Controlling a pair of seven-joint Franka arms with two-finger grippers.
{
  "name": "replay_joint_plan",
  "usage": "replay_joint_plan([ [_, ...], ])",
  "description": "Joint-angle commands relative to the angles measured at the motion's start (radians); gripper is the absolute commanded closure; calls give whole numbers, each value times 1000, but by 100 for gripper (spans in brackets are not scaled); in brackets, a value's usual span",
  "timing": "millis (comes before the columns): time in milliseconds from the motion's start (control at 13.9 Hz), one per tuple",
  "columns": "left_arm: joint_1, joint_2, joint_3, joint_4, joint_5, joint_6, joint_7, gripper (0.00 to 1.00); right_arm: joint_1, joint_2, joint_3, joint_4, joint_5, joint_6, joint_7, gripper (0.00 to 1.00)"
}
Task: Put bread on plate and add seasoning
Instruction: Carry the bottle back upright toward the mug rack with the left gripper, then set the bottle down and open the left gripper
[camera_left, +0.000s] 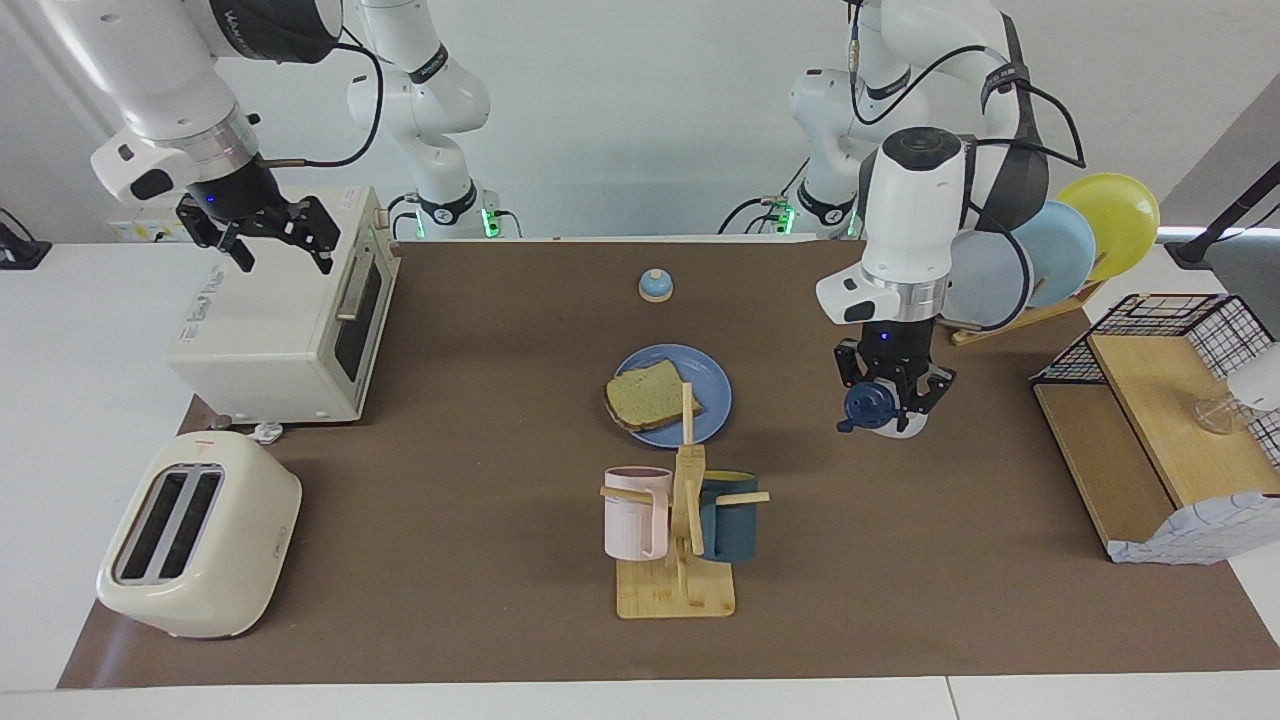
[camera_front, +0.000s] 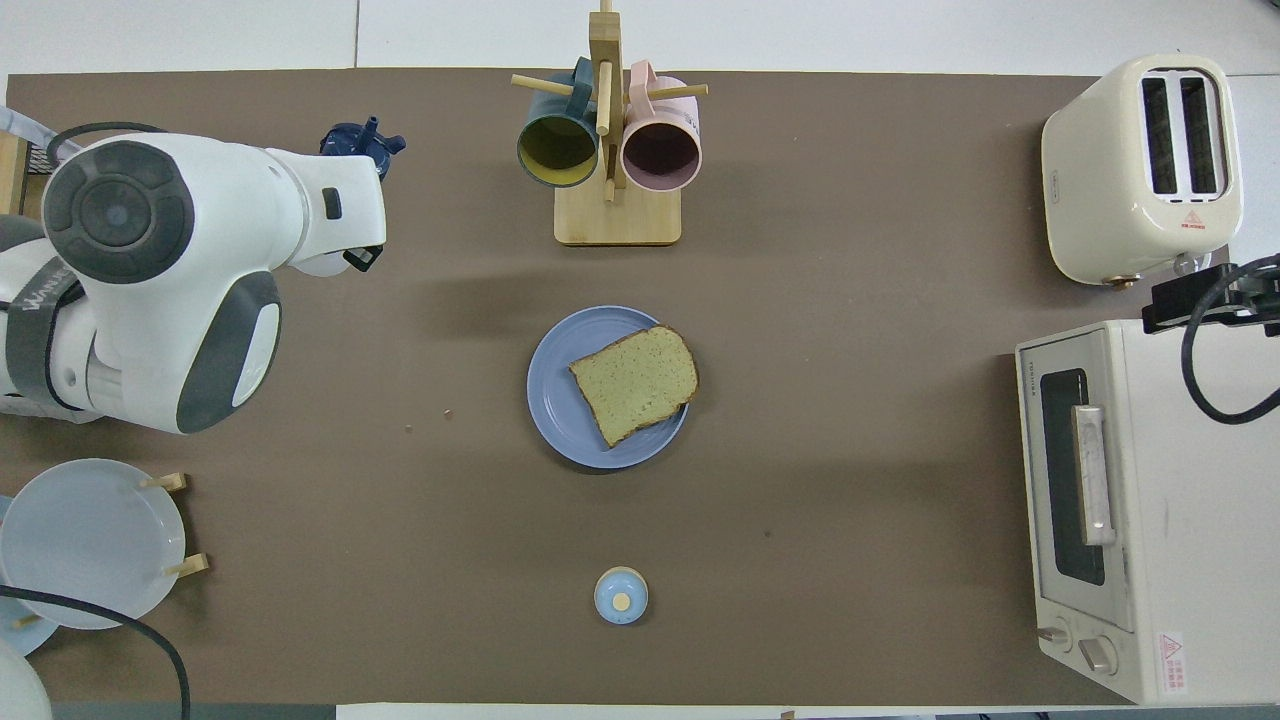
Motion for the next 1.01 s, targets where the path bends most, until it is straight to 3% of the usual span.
replay_joint_plan([
  [0,40,-84,-9,-181,-82,213,-52,100,-10,-22,7,-27,18,18,19,0],
  [288,56,-107,-11,-329,-203,451,-107,100,-10,-22,7,-27,18,18,19,0],
  [577,41,-84,-15,-422,-352,672,-150,100,-10,-22,7,-27,18,18,19,0],
  [938,11,-14,-22,-440,-441,833,-155,100,-10,-22,7,-27,18,18,19,0],
])
